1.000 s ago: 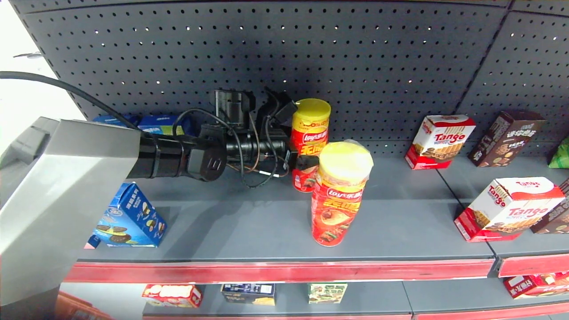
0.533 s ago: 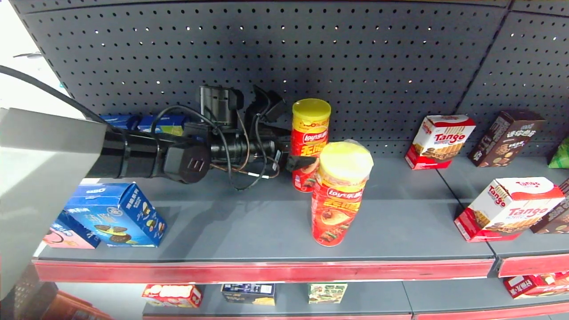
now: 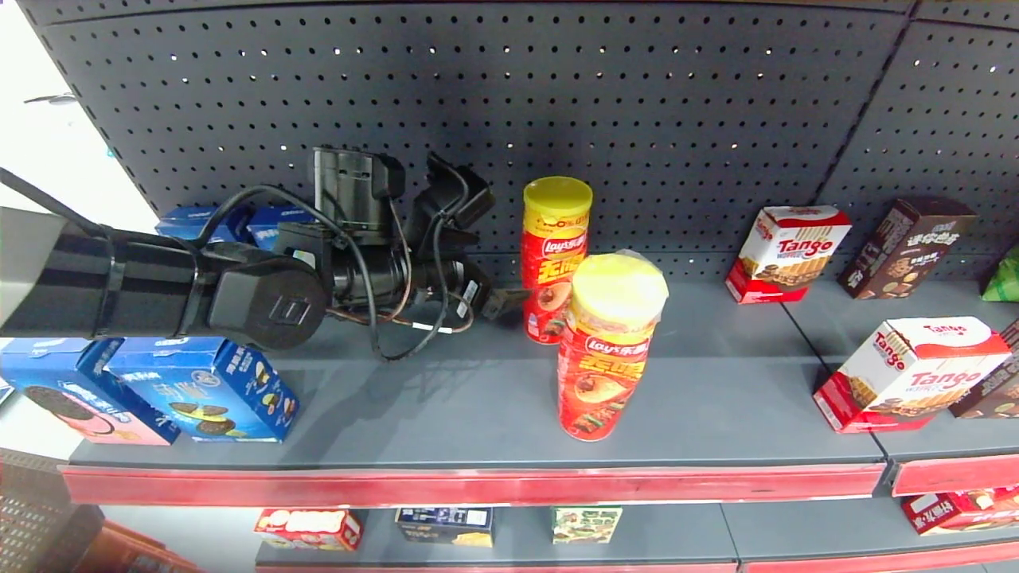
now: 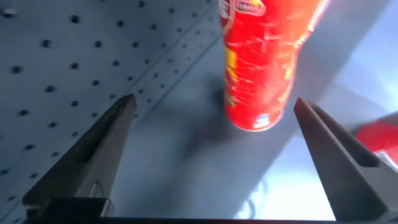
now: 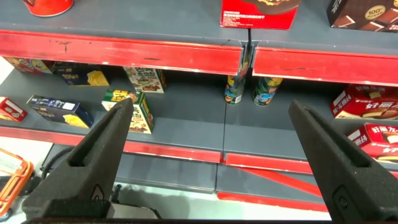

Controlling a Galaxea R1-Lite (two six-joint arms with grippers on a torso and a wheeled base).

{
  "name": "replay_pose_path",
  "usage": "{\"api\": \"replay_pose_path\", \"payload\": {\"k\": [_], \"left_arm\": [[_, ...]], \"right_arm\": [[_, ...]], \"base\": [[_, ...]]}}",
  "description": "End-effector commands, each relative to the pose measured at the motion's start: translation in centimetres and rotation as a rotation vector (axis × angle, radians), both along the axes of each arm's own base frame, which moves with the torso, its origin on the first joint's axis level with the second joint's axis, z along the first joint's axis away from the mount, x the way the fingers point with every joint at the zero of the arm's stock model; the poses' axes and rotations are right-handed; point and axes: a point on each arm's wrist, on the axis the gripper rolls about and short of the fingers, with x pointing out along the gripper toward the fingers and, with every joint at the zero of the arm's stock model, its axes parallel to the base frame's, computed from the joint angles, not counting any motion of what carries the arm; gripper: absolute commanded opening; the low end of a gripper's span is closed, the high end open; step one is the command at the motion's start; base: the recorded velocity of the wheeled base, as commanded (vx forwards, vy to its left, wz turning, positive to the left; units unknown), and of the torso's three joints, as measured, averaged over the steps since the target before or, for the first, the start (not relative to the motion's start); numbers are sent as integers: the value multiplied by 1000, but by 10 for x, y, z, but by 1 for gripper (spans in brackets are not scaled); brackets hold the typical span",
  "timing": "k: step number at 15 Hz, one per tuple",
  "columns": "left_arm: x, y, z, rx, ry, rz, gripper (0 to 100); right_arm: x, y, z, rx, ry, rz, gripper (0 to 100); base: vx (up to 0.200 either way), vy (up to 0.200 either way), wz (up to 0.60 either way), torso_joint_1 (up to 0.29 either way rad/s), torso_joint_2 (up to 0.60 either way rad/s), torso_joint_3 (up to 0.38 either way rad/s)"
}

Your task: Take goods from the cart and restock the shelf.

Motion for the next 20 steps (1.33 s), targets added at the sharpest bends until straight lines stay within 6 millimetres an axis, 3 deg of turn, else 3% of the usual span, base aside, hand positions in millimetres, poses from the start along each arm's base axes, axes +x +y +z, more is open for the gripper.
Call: {"api": "replay_pose_path", "payload": {"k": [1, 9, 20], "left_arm": [[-1, -7, -1, 0, -10, 16, 100], [9, -13, -17, 9, 4, 48, 100], [15, -11, -18, 10, -1, 69, 100]], "right_arm": [[0, 0, 0, 0, 2, 0, 100], [0, 0, 0, 0, 2, 0, 100], [0, 0, 0, 0, 2, 0, 100]], "base": [[0, 0, 0, 0, 0, 0], [0, 0, 0, 0, 0, 0], [0, 0, 0, 0, 0, 0]]}}
